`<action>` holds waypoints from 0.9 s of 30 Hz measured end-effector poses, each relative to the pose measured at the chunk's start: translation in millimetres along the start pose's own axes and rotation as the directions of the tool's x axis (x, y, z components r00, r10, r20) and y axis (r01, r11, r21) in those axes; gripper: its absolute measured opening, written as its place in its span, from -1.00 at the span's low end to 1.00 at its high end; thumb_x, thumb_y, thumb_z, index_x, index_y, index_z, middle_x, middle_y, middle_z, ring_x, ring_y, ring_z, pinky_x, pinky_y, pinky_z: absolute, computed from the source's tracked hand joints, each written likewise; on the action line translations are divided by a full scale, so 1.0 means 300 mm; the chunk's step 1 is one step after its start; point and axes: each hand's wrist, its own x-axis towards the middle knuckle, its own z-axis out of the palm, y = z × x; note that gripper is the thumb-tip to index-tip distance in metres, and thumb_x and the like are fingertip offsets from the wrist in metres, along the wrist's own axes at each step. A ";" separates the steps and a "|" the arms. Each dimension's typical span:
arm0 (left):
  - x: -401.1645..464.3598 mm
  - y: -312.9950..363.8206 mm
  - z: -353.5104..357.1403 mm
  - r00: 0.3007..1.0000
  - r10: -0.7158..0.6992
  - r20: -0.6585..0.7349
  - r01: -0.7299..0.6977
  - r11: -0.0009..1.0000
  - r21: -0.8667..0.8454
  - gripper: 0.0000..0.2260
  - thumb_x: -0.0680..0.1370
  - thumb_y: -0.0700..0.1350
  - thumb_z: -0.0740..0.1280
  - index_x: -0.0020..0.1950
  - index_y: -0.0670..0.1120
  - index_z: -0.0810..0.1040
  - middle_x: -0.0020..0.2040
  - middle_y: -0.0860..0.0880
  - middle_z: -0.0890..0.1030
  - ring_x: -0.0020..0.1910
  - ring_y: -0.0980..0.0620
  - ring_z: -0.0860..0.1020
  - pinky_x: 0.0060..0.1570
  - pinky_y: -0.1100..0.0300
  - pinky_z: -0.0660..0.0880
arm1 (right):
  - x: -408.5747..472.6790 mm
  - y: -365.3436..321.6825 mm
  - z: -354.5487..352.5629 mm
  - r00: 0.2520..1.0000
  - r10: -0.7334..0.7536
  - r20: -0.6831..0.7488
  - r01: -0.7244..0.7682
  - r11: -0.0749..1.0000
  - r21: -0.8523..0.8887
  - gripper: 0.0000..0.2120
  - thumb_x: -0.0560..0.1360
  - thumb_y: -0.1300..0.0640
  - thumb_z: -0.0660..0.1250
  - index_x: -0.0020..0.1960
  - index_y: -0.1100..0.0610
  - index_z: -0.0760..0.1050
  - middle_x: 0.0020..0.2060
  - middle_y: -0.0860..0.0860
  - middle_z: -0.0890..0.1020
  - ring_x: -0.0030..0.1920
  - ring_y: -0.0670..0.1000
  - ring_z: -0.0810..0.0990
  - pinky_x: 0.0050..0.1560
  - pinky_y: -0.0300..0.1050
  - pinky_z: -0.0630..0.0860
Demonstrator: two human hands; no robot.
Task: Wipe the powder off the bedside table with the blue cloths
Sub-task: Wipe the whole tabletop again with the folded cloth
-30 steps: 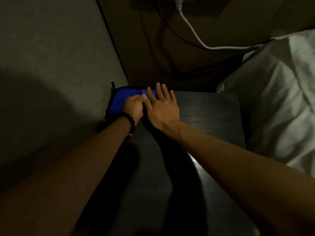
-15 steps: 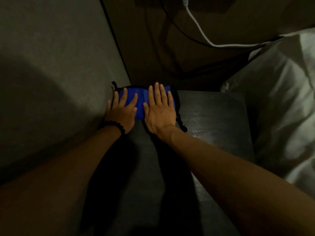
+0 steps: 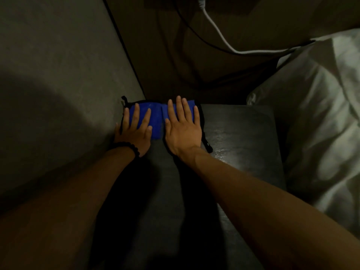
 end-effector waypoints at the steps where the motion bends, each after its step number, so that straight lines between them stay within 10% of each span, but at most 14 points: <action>1: -0.001 -0.001 0.002 1.000 0.001 -0.003 0.000 1.000 0.003 -0.49 0.63 0.14 -0.13 0.52 0.22 -0.30 0.57 0.05 -0.34 0.55 -0.09 -0.29 0.47 -0.24 -0.11 | -0.003 0.013 -0.004 1.000 0.006 -0.001 -0.006 1.000 -0.007 -0.43 0.71 -0.09 -0.21 0.66 0.06 -0.17 0.65 0.10 -0.10 0.63 0.08 -0.23 0.59 0.19 -0.25; 27: -0.009 0.001 0.009 0.999 0.038 -0.029 -0.039 0.999 -0.020 -0.49 0.65 0.10 -0.13 0.56 0.12 -0.24 0.58 -0.05 -0.30 0.54 -0.16 -0.30 0.49 -0.24 -0.05 | -0.080 0.406 -0.057 0.987 0.140 -0.073 -0.144 0.988 -0.052 -0.42 0.69 -0.16 -0.21 0.66 0.00 -0.07 0.65 0.08 0.01 0.64 0.06 -0.12 0.60 0.14 -0.20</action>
